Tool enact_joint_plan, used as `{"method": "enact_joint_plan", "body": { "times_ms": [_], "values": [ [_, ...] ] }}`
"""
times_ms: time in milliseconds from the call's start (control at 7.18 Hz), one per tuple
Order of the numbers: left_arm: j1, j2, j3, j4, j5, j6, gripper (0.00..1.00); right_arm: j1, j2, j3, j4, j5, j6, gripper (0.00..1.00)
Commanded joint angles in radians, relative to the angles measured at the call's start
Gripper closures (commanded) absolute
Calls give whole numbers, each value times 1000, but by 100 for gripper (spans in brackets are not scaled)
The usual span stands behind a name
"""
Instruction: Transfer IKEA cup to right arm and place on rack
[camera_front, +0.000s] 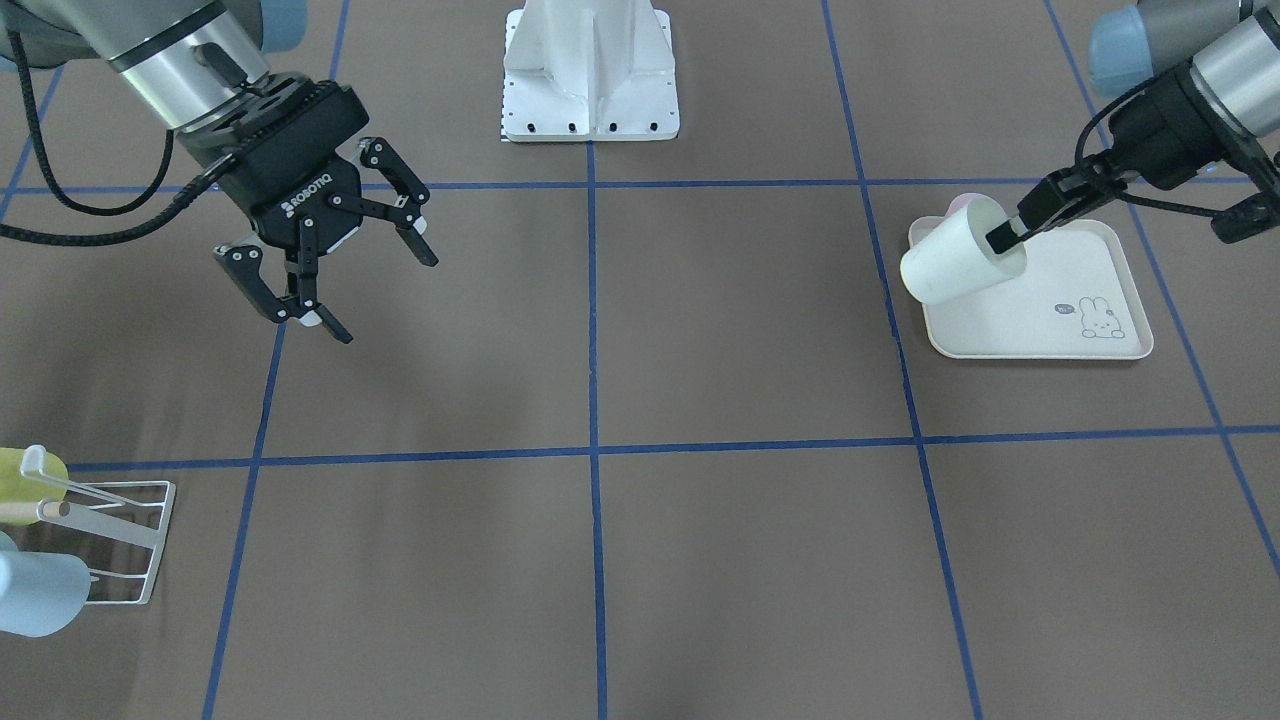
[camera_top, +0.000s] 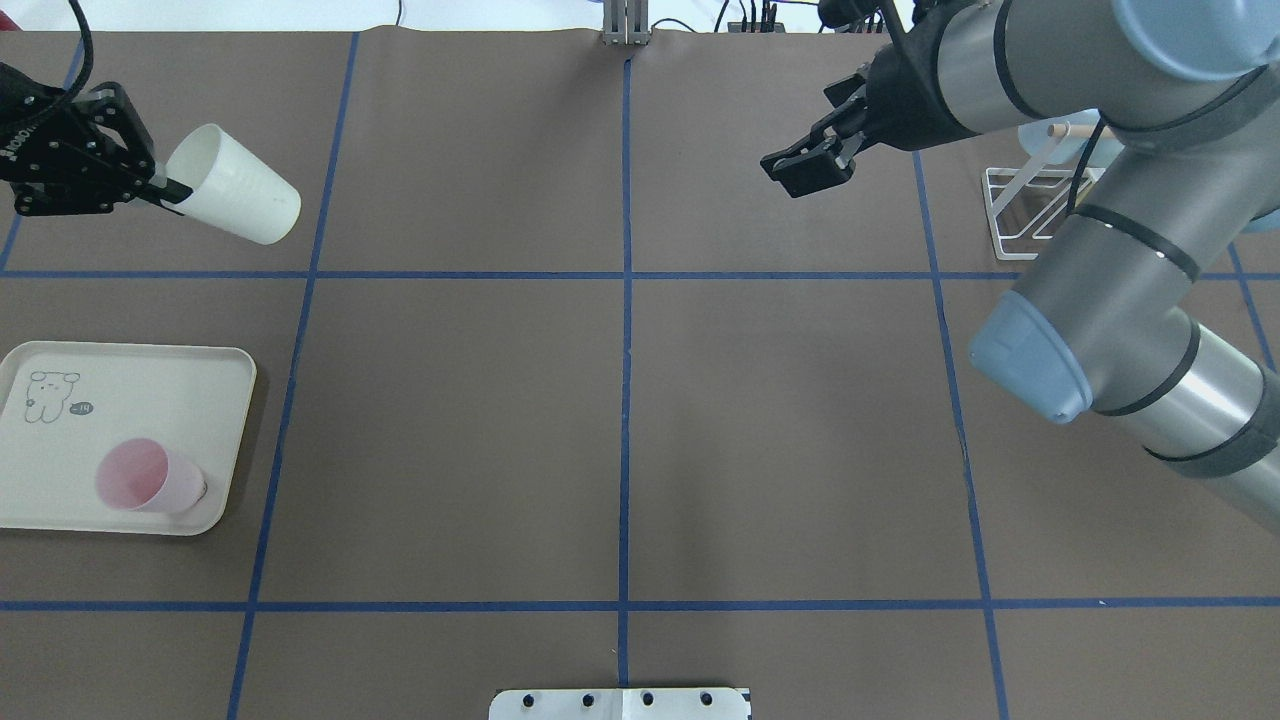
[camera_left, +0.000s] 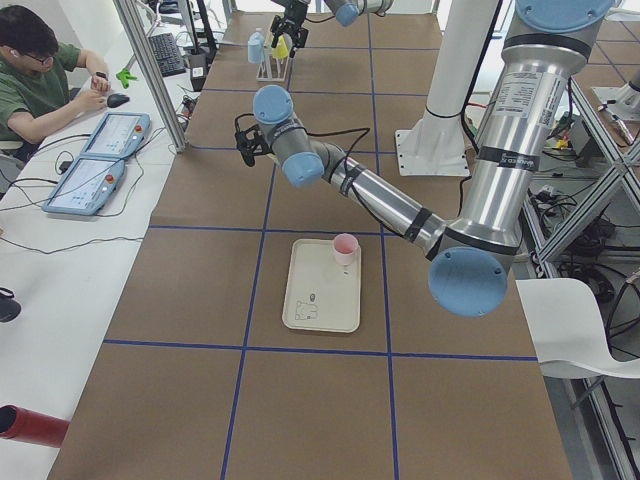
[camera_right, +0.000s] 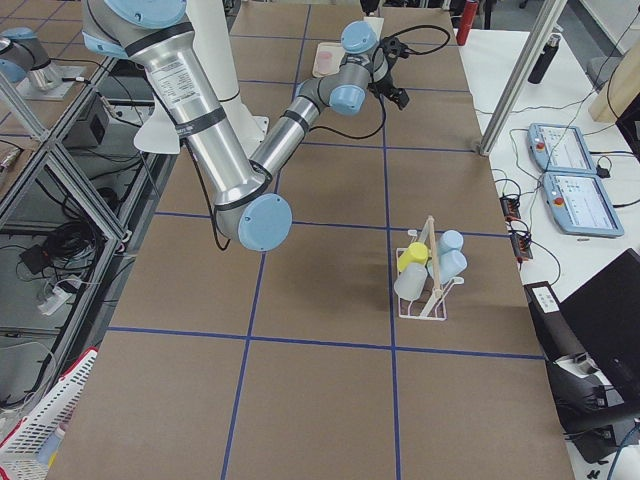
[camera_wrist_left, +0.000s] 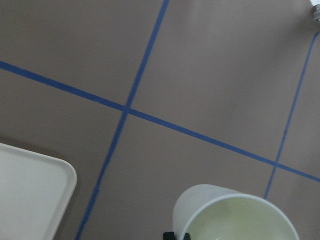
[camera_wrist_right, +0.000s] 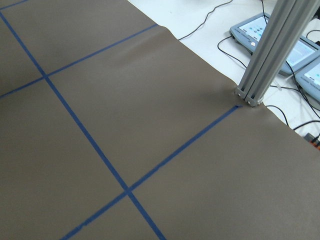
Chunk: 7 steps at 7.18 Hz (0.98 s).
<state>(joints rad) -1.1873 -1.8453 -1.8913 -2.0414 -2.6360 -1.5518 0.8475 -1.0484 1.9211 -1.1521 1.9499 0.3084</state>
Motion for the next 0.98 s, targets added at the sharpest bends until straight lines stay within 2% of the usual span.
{"method": "enact_joint_plan", "body": {
  "times_ms": [0, 279, 418, 836],
  "values": [
    [5, -128, 1, -32, -42, -285, 100, -126, -4, -33, 257, -170, 3, 2],
    [47, -228, 14, -34, -42, -408, 100, -294, -1, -103, 529, -422, 0, 2],
    [67, -259, 21, -36, -41, -438, 100, -350, 7, -146, 631, -501, -8, 2],
    [149, -299, 18, -54, -38, -476, 100, -372, 40, -154, 646, -532, -11, 2]
  ]
}}
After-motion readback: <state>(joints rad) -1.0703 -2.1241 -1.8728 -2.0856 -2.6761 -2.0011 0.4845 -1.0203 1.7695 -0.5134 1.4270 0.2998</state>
